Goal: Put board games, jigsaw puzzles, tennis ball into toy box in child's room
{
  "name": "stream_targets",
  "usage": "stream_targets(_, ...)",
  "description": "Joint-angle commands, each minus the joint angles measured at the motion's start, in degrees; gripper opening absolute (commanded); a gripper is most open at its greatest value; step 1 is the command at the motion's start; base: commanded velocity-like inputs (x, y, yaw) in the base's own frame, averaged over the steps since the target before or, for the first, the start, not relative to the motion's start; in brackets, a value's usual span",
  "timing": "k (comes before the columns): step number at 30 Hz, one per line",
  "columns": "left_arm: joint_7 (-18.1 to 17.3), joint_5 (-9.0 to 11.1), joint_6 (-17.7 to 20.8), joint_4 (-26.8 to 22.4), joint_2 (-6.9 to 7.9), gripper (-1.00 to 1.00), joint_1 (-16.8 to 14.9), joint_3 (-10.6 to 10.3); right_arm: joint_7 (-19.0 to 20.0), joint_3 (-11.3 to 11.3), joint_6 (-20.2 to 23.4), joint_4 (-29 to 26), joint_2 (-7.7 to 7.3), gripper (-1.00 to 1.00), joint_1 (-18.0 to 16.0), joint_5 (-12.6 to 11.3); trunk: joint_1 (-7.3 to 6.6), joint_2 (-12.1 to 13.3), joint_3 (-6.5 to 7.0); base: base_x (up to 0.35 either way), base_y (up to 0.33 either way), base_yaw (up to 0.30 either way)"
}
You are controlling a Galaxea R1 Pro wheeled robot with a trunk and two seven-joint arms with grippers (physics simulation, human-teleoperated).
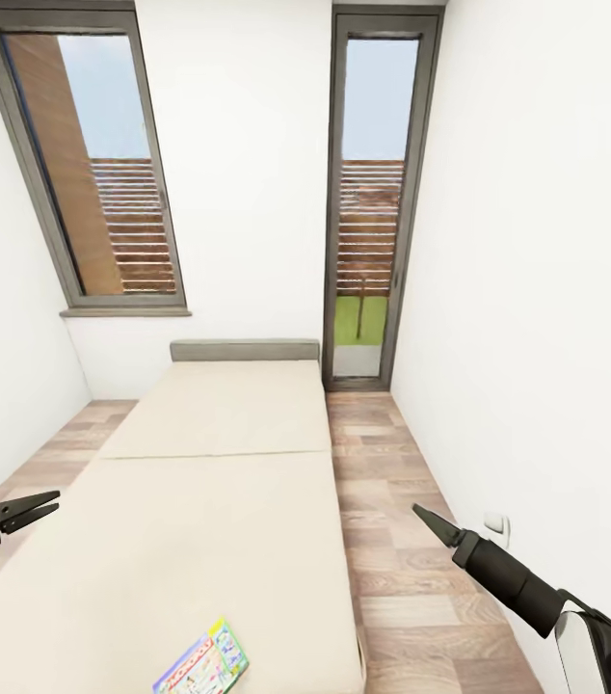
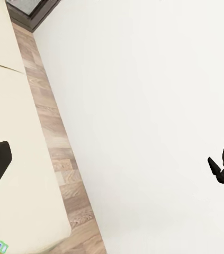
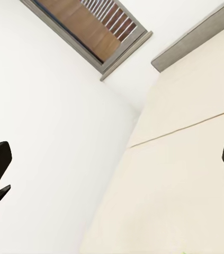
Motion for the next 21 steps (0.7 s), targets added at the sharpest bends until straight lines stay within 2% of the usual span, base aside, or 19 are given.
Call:
stream_targets(1, -0.2, -0.1, 0.6, 0.0, 0.01, 1.00, -0.1, 0.0, 0.1, -0.1, 0.3, 0.0, 0.05, 1.00, -0.1, -0.1, 0.05, -0.1, -0.14, 0.113, 0.083, 0.000)
stream_targets(21, 0.1, -0.1, 0.7, 0.0, -0.05, 1.00, -0.1, 0.0, 0.1, -0.1, 0.3, 0.0, 0.05, 1.00, -0.1, -0.1, 0.05, -0.1, -0.14, 0.025, 0.017, 0.000)
